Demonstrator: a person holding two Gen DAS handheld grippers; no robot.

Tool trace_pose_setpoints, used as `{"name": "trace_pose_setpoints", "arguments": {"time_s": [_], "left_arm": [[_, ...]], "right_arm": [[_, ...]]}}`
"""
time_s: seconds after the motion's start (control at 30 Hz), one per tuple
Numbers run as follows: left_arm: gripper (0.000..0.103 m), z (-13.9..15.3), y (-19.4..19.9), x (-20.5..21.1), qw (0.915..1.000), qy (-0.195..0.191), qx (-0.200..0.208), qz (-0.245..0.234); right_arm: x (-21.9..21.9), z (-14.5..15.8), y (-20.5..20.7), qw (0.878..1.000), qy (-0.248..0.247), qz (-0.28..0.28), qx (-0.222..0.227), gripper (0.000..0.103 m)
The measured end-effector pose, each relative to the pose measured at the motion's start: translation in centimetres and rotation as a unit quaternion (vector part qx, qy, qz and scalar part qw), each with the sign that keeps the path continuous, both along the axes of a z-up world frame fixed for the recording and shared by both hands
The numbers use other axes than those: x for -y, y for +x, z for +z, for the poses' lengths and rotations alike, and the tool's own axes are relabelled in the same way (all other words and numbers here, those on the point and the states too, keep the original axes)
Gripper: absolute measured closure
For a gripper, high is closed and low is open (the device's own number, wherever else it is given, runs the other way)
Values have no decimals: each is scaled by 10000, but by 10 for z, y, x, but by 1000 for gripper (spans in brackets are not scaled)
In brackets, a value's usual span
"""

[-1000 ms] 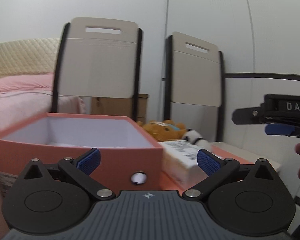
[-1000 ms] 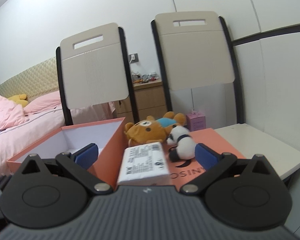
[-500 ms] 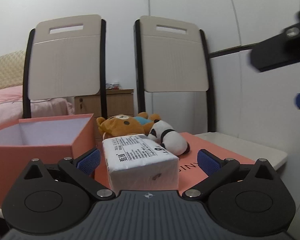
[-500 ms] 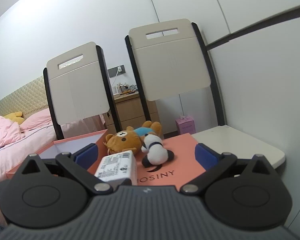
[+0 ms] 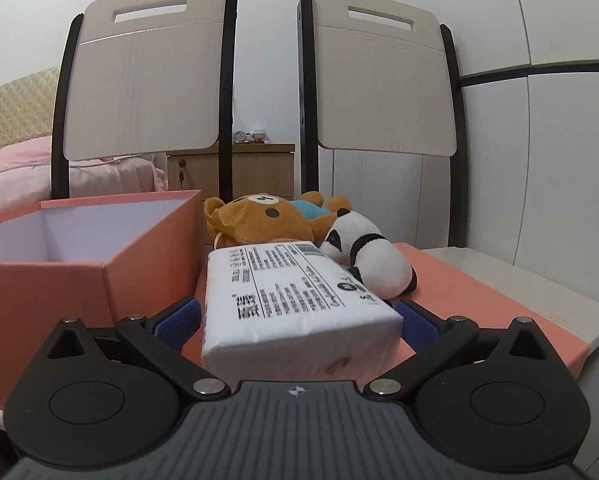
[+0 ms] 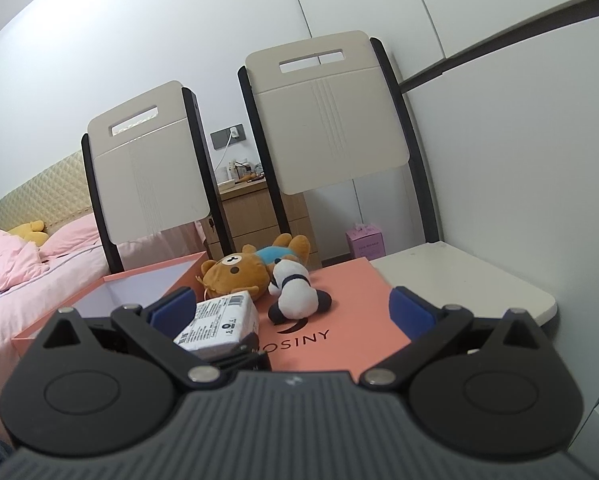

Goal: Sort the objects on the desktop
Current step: 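Move the left tool to the white wrapped package and close on it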

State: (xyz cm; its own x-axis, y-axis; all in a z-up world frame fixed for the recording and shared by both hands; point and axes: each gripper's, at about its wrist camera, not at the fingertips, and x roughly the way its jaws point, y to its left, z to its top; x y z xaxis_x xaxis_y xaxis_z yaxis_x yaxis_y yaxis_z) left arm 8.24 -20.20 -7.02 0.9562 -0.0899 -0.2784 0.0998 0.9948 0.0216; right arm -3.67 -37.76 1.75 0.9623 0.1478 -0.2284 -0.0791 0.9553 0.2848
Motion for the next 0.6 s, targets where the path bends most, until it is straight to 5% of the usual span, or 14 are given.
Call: {"name": "trace_pose_setpoints", "arguments": {"time_s": [0.6], "left_arm": [[16,60,-29,-36,9968,-448,398,-524]], "right_arm": [[-1,-2,11,9996,16,-215,-158,0]]}}
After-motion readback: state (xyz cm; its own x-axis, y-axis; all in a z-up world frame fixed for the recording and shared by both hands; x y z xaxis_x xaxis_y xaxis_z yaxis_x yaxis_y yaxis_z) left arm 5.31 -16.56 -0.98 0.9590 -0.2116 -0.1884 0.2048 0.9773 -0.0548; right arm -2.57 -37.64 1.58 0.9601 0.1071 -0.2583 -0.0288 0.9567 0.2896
